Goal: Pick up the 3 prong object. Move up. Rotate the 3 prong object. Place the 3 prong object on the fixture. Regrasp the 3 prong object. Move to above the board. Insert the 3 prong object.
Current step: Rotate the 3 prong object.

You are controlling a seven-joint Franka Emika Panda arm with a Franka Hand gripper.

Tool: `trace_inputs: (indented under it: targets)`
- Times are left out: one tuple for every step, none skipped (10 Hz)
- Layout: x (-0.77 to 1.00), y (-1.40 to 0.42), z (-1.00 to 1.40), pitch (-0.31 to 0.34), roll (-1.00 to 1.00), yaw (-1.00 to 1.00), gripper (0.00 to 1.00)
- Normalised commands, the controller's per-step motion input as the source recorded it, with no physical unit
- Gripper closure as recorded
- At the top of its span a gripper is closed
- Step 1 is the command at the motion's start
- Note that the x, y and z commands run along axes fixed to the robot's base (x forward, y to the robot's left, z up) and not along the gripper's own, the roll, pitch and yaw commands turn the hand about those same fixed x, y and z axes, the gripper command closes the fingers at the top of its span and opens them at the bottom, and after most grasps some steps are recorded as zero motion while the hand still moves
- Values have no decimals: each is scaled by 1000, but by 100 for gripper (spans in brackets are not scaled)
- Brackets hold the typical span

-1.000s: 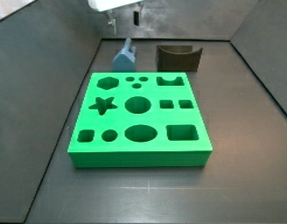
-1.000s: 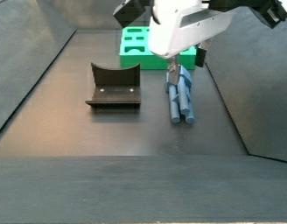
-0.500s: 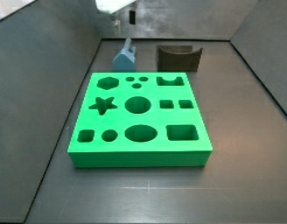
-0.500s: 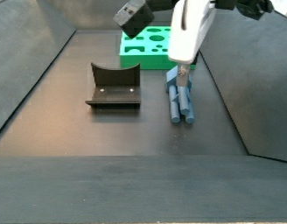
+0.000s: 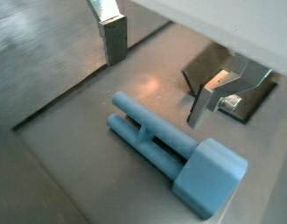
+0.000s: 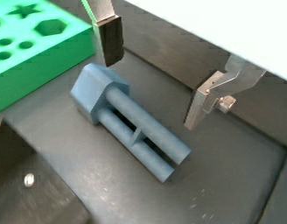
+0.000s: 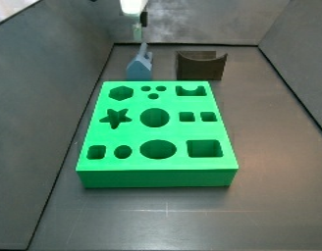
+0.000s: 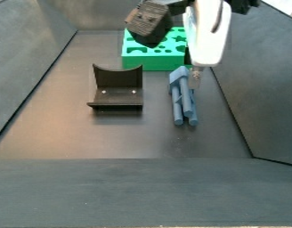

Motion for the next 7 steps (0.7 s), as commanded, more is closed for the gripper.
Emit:
trace_inputs:
  targets:
    - [34,0,-25,-8,2,1000,0]
    - [34,0,-25,-8,2,1000,0]
    - [34,0,-25,-8,2,1000,0]
    - [34,0,-25,-9,2,1000,0]
    - [34,0,-25,-9,2,1000,0]
    - [34,0,-25,-10,2,1000,0]
    - [34,0,-25,-10,3,1000,0]
